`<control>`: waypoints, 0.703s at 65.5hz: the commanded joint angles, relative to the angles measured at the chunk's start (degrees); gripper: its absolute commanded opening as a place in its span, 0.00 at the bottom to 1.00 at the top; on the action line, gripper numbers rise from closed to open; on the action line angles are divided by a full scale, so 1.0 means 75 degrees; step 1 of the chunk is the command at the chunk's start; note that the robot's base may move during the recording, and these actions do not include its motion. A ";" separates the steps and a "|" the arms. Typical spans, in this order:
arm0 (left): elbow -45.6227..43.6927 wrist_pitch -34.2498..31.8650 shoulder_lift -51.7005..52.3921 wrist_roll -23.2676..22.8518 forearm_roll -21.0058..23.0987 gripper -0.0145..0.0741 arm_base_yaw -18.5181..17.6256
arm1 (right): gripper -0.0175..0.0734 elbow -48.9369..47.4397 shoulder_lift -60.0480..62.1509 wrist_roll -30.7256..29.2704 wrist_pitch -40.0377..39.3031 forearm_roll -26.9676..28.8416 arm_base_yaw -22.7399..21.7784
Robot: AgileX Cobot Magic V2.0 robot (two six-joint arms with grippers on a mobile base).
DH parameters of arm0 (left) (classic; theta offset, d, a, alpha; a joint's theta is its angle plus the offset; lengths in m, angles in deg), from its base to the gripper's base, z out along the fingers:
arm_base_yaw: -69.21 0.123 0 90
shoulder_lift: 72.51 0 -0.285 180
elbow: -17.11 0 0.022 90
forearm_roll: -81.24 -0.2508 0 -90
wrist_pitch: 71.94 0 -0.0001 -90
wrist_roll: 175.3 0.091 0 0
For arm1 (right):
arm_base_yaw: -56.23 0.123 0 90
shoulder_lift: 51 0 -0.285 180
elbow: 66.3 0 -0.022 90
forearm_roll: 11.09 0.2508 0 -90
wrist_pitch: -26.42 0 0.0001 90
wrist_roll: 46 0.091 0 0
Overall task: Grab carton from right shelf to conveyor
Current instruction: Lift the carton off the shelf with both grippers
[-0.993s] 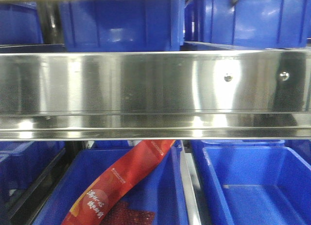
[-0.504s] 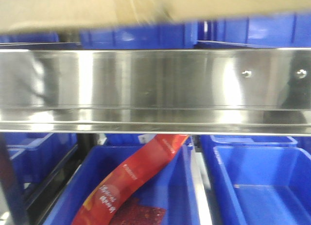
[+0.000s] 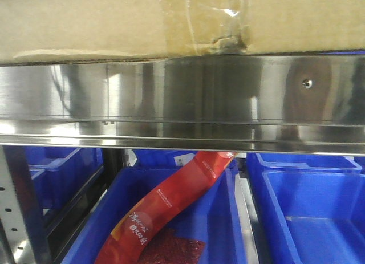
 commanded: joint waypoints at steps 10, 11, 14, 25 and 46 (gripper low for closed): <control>-0.0012 -0.0226 0.0093 0.0059 -0.0083 0.15 -0.0077 | 0.12 -0.0001 0.0111 -0.0143 -0.0359 0.0042 -0.0025; -0.0012 -0.0226 0.0093 0.0059 -0.0083 0.15 -0.0077 | 0.12 -0.0001 0.0111 -0.0143 -0.0359 0.0042 -0.0025; -0.0012 -0.0226 0.0093 0.0059 -0.0083 0.15 -0.0077 | 0.12 -0.0001 0.0111 -0.0143 -0.0359 0.0042 -0.0025; -0.0012 -0.0226 0.0093 0.0059 -0.0083 0.15 -0.0077 | 0.12 -0.0001 0.0111 -0.0143 -0.0359 0.0042 -0.0025; -0.0012 -0.0226 0.0093 0.0059 -0.0083 0.15 -0.0077 | 0.12 -0.0001 0.0111 -0.0143 -0.0359 0.0042 -0.0025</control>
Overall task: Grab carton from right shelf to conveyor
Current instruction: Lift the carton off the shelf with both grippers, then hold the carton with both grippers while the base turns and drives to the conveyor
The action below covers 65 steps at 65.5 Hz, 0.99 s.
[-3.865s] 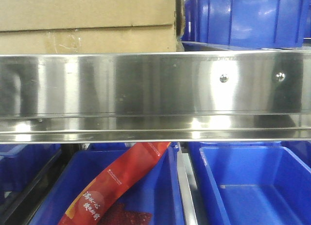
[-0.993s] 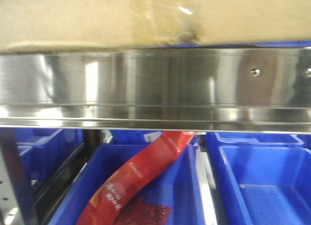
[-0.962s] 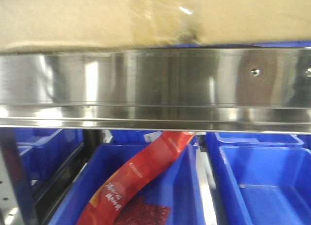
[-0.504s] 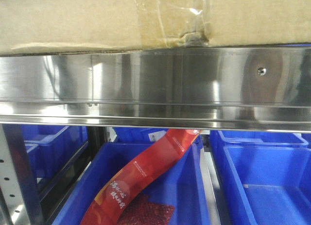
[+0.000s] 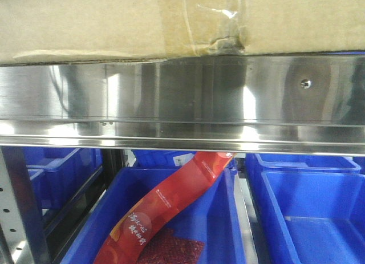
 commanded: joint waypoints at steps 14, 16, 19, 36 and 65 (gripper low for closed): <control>-0.0012 -0.0226 0.0093 0.0059 -0.0021 0.15 -0.0077 | 0.12 -0.0001 0.0111 -0.0143 -0.0359 0.0042 -0.0025; -0.0012 -0.0226 0.0093 0.0059 -0.0021 0.15 -0.0077 | 0.12 -0.0001 0.0111 -0.0143 -0.0359 0.0042 -0.0025; -0.0012 -0.0226 0.0093 0.0059 -0.0021 0.15 -0.0077 | 0.12 -0.0001 0.0111 -0.0143 -0.0359 0.0042 -0.0025; -0.0012 -0.0226 0.0093 0.0059 -0.0021 0.15 -0.0077 | 0.12 -0.0001 0.0111 -0.0143 -0.0359 0.0042 -0.0025; -0.0012 -0.0226 0.0093 0.0059 -0.0021 0.15 -0.0077 | 0.12 -0.0001 0.0111 -0.0143 -0.1240 0.0042 -0.0025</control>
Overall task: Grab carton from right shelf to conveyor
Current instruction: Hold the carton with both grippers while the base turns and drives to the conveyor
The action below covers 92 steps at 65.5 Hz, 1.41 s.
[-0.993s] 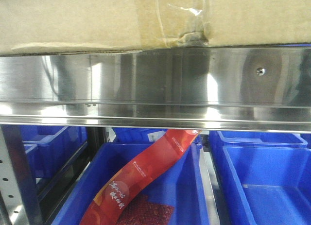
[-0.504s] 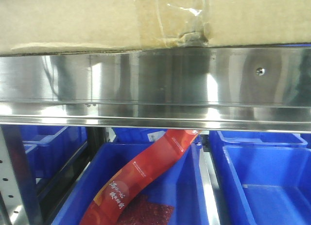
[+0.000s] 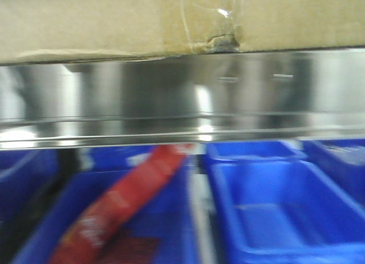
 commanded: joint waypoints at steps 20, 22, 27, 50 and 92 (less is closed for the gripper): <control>-0.0012 -0.0226 0.0057 0.0059 0.0071 0.15 -0.0077 | 0.12 -0.0013 0.0111 -0.0143 -0.1100 0.0027 -0.0025; -0.0012 -0.0226 0.0057 0.0059 0.0071 0.15 -0.0077 | 0.12 -0.0013 0.0111 -0.0143 -0.1100 0.0027 -0.0025; -0.0012 -0.0226 0.0057 0.0059 0.0071 0.15 -0.0077 | 0.12 -0.0013 0.0111 -0.0143 -0.1100 0.0027 -0.0025; -0.0012 -0.0226 0.0057 0.0059 0.0071 0.15 -0.0077 | 0.12 -0.0013 0.0111 -0.0143 -0.1100 0.0027 -0.0025; -0.0012 -0.0226 0.0057 0.0059 0.0071 0.15 -0.0077 | 0.12 -0.0013 0.0111 -0.0143 -0.1100 0.0027 -0.0025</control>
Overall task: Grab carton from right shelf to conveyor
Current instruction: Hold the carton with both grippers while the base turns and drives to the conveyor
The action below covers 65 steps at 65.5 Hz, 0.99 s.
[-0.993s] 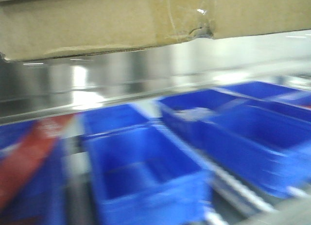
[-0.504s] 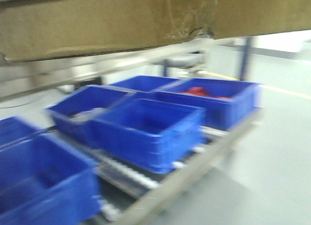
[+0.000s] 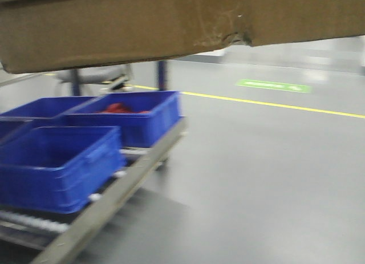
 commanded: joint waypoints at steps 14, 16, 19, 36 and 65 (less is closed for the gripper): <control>-0.0012 -0.0226 0.0057 0.0059 0.0098 0.15 -0.0077 | 0.12 -0.0037 0.0111 -0.0113 -0.0581 0.0131 -0.0007; -0.0012 -0.0226 0.0057 0.0059 0.0098 0.15 -0.0077 | 0.12 -0.0037 0.0111 -0.0113 -0.0581 0.0131 -0.0007; -0.0012 -0.0226 0.0057 0.0059 0.0098 0.15 -0.0077 | 0.12 -0.0037 0.0111 -0.0113 -0.0581 0.0131 -0.0007; -0.0012 -0.0226 0.0057 0.0059 0.0098 0.15 -0.0077 | 0.12 -0.0037 0.0111 -0.0113 -0.0581 0.0131 -0.0007; -0.0012 -0.0226 0.0057 0.0059 0.0082 0.15 -0.0077 | 0.12 -0.0037 0.0111 -0.0113 -0.0581 0.0131 -0.0007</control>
